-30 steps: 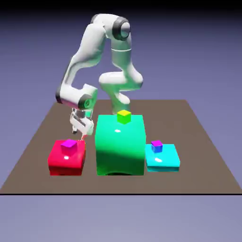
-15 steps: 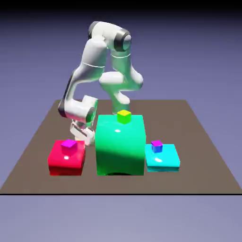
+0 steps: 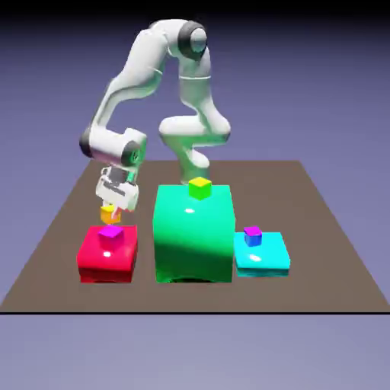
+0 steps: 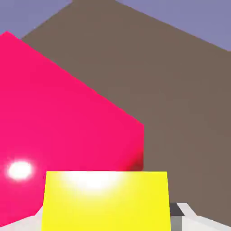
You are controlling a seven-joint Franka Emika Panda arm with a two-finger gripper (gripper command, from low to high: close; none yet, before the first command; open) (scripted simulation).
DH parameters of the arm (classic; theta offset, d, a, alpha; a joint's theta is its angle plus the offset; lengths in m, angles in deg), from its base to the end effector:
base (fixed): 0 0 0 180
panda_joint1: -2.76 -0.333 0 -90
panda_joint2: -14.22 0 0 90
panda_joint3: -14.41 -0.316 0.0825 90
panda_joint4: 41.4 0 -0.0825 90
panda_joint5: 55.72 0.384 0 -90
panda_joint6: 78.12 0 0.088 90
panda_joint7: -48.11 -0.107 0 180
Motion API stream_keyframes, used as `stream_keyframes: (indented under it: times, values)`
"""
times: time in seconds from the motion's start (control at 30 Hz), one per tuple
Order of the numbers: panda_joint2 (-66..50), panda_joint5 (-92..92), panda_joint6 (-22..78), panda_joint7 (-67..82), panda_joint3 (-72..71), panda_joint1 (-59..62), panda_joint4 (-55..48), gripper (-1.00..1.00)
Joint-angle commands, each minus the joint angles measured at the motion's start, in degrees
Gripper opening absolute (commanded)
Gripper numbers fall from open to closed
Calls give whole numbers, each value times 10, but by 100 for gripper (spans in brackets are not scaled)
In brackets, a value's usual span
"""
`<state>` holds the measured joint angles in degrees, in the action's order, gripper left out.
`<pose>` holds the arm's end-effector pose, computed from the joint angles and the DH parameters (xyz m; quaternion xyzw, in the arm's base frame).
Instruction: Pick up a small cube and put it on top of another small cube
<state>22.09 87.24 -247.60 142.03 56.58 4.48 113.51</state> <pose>0.2205 -0.2535 0.2340 -0.6463 0.6781 -0.3315 0.1122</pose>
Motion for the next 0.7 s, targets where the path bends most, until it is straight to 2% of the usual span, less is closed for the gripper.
stream_keyframes:
  times: [0.0,0.67]
  values:
    - [21,-25,20,-23,-19,13,2,-100]
    - [435,-524,417,-476,-405,269,51,-100]
